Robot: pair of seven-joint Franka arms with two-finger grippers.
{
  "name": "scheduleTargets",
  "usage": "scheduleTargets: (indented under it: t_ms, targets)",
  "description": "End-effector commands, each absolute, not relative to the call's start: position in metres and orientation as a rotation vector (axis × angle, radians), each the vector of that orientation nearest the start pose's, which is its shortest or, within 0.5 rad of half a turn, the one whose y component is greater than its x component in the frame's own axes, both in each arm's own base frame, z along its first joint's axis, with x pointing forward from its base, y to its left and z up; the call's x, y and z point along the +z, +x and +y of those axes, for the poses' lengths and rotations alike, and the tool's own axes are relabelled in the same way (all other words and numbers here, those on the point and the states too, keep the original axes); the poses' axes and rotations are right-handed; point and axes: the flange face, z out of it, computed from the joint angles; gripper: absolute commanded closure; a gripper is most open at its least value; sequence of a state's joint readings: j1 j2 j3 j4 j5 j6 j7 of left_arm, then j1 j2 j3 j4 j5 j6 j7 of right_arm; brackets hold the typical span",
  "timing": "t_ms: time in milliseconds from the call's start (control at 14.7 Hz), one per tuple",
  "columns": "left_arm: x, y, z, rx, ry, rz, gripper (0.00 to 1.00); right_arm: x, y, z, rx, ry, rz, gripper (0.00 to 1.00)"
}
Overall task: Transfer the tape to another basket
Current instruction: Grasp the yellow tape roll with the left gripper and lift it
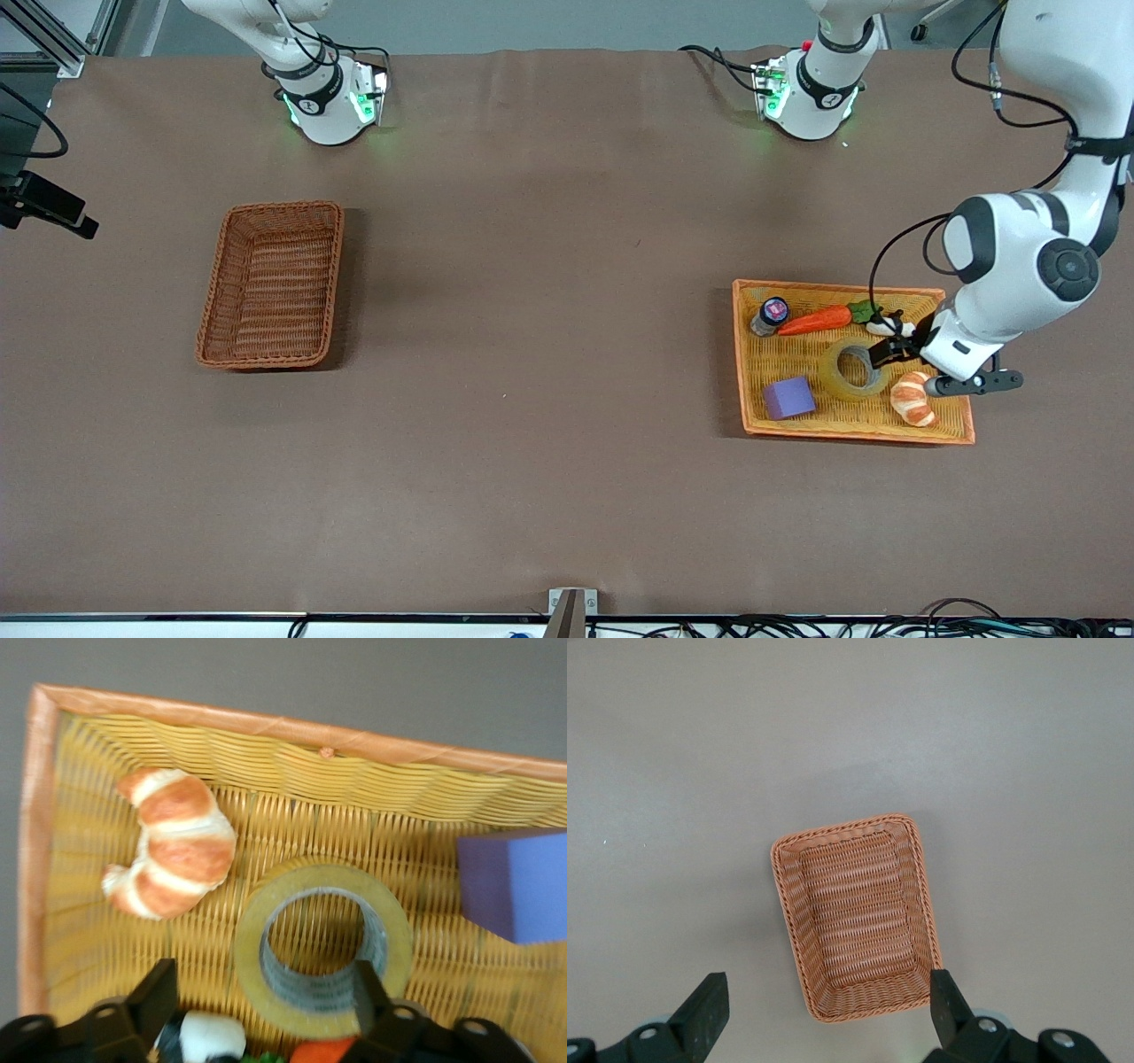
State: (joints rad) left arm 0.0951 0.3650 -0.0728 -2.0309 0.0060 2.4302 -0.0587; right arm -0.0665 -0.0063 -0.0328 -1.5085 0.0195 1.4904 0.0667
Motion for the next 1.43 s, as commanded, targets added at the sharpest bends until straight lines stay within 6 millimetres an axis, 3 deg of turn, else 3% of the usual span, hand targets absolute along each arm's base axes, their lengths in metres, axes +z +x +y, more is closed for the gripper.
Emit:
scheduleTargets:
  t_ms: [0,68,341,477,614,818,955,1023,1091,1364]
  targets:
    - [0.242,0.605,0.016,-0.045,-3.164,-0.115,0.25,0.654,0.539,-0.053,0.006,-3.090,0.244,0.00]
    - [0.235,0.604,0.016,-0.028,-3.165,-0.116,0.32,0.654,0.539,-0.053,0.005,-3.089,0.244,0.00]
    - [0.224,0.602,0.011,0.001,-3.166,-0.097,0.80,0.654,0.539,-0.053,0.005,-3.088,0.244,0.00]
    - [0.231,0.604,0.005,-0.016,-3.168,-0.086,0.98,0.654,0.539,-0.053,0.003,-3.090,0.244,0.00]
    - [0.258,0.609,-0.011,-0.071,-3.172,-0.055,1.00,0.654,0.539,-0.053,0.003,-3.089,0.244,0.00]
    - [0.330,0.620,-0.044,-0.055,-3.184,0.019,1.00,0.654,0.539,-0.053,0.003,-3.088,0.246,0.00]
    - [0.390,0.630,-0.084,0.047,-3.198,0.118,1.00,0.654,0.539,-0.054,0.005,-3.088,0.249,0.00]
    - [0.410,0.631,-0.112,0.098,-3.214,0.146,1.00,0.654,0.539,-0.054,0.005,-3.088,0.249,0.00]
    - [0.421,0.626,-0.143,0.128,-3.221,0.108,1.00,0.654,0.539,-0.054,0.003,-3.088,0.249,0.00]
    - [0.415,0.601,-0.301,0.158,-3.242,-0.049,1.00,0.654,0.539,-0.054,0.003,-3.088,0.249,0.00]
